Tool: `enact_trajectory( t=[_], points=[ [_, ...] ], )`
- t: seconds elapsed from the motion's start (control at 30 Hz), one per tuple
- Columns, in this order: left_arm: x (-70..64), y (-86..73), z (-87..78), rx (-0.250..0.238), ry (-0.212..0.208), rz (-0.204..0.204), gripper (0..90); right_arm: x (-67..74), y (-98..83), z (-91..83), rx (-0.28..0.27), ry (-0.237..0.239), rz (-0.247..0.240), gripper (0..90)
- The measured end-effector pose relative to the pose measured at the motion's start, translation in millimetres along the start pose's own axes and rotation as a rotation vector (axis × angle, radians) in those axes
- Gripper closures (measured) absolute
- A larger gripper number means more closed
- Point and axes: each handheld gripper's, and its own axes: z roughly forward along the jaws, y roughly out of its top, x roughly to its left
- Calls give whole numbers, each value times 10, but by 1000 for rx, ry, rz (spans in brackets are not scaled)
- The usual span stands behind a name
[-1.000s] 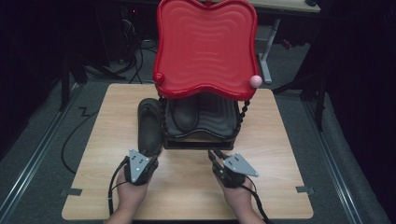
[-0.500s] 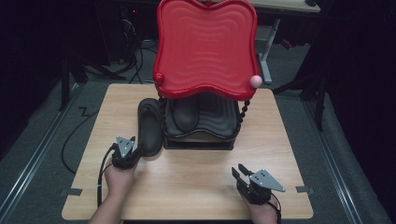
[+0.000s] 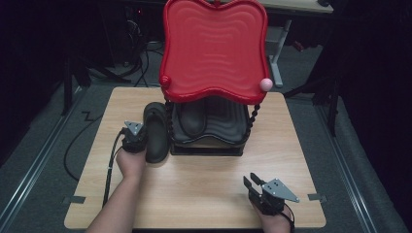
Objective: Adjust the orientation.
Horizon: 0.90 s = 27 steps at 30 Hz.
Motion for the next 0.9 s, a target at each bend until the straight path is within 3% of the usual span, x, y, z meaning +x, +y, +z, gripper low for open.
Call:
enact_trajectory(
  t=[0.1,0.17,0.3,0.33,0.37,0.43,0.5,0.6,0.7,0.9],
  points=[
    [28,-47,-160,-27,17,17,845,-5,6,-7,-2,1,3,674],
    [63,-92,-302,-38,6,3,846,0,11,-4,-4,3,3,675],
    [67,-249,-635,-51,-6,31,845,34,30,11,-10,21,-8,675],
    [67,-249,-635,-51,-6,31,843,34,30,11,-10,21,-8,675],
    [56,-360,-821,-54,-21,23,843,48,45,26,-14,30,-17,676],
    [17,-489,-1010,-50,-32,44,840,62,58,33,-19,36,-23,677],
    [6,-638,-1195,-55,-49,12,840,81,68,39,-24,50,-31,677],
    [-31,-787,-1419,-36,-84,-1,839,115,80,69,-26,66,-43,678],
    [-138,-873,-1620,-47,-113,45,834,168,104,117,-27,80,-55,678],
    [-347,-1035,-1834,-43,-196,60,824,283,120,216,-15,97,-85,678]
  ],
)
